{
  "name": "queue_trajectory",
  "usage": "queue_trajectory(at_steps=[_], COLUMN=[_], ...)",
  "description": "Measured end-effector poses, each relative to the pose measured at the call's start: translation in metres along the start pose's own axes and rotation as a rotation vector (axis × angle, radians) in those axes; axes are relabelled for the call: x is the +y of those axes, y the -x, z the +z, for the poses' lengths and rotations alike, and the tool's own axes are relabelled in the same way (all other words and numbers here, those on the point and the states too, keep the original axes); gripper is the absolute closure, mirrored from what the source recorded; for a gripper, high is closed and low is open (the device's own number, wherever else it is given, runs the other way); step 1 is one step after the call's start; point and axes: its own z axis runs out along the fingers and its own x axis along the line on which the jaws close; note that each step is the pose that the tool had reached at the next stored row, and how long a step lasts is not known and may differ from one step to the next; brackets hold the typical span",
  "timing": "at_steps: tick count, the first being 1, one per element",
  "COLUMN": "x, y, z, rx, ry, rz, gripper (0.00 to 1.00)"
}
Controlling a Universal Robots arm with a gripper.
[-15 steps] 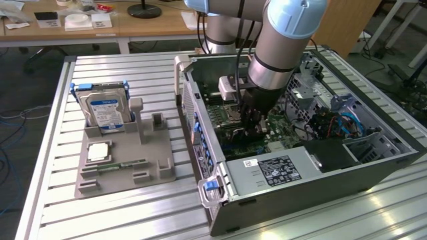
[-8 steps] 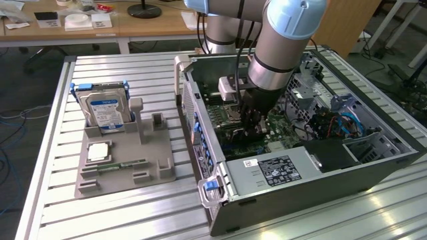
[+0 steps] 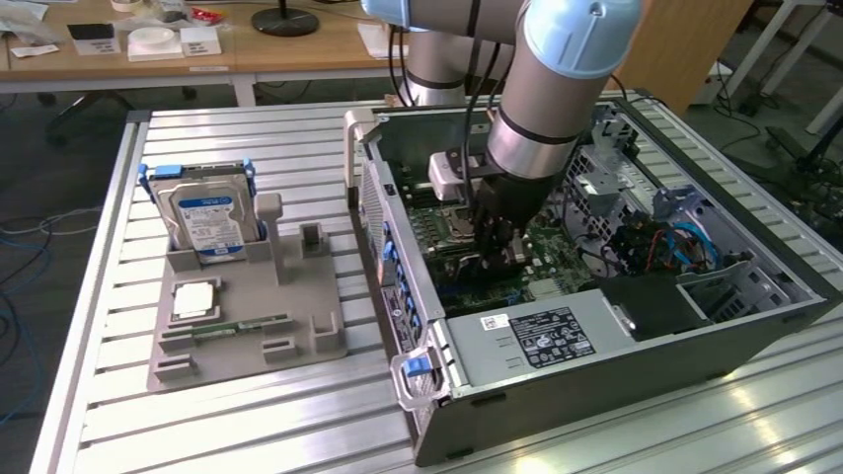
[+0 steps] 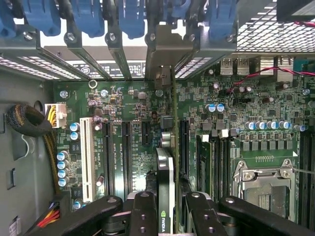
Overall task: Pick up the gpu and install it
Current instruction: 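Insert the gpu into the slot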
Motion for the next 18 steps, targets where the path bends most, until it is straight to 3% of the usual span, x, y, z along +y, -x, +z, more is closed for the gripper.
queue_trajectory(at_steps=[14, 17, 18], x=[0.0008, 0.0007, 0.0006], y=[0.0001, 0.0000, -0.0001], z=[0.0012, 0.0010, 0.0009], rx=[-0.0015, -0.0002, 0.0001], ry=[0.0005, -0.0001, 0.0001], rz=[0.000, 0.000, 0.000], gripper=[0.73, 0.66, 0.60])
